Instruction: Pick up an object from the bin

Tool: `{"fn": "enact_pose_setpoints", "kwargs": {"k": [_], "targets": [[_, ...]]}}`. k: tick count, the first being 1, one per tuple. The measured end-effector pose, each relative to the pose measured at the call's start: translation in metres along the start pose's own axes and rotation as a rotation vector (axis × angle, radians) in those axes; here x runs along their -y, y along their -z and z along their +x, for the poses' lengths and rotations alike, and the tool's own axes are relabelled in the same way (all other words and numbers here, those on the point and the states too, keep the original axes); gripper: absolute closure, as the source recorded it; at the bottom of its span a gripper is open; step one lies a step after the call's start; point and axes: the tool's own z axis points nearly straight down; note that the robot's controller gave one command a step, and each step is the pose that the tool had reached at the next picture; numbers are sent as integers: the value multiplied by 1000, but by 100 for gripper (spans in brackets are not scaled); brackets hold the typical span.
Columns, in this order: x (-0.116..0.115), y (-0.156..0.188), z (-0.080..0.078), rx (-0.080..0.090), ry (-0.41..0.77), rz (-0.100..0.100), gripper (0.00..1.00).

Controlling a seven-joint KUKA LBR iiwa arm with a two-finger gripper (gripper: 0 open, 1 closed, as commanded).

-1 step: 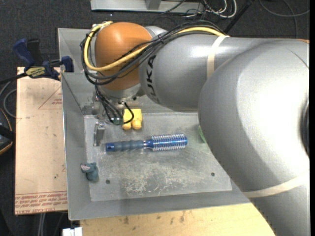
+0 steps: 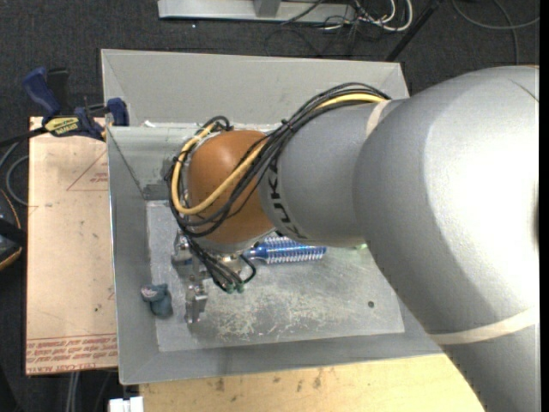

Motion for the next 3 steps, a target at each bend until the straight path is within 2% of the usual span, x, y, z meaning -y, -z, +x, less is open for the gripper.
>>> {"fn": "enact_pose_setpoints", "kwargs": {"k": [1,2,3], "targets": [[-28,-3,42,16,164,-1,0],[-29,-2,43,10,164,-3,100],[-20,106,49,7,154,0,100]]}}
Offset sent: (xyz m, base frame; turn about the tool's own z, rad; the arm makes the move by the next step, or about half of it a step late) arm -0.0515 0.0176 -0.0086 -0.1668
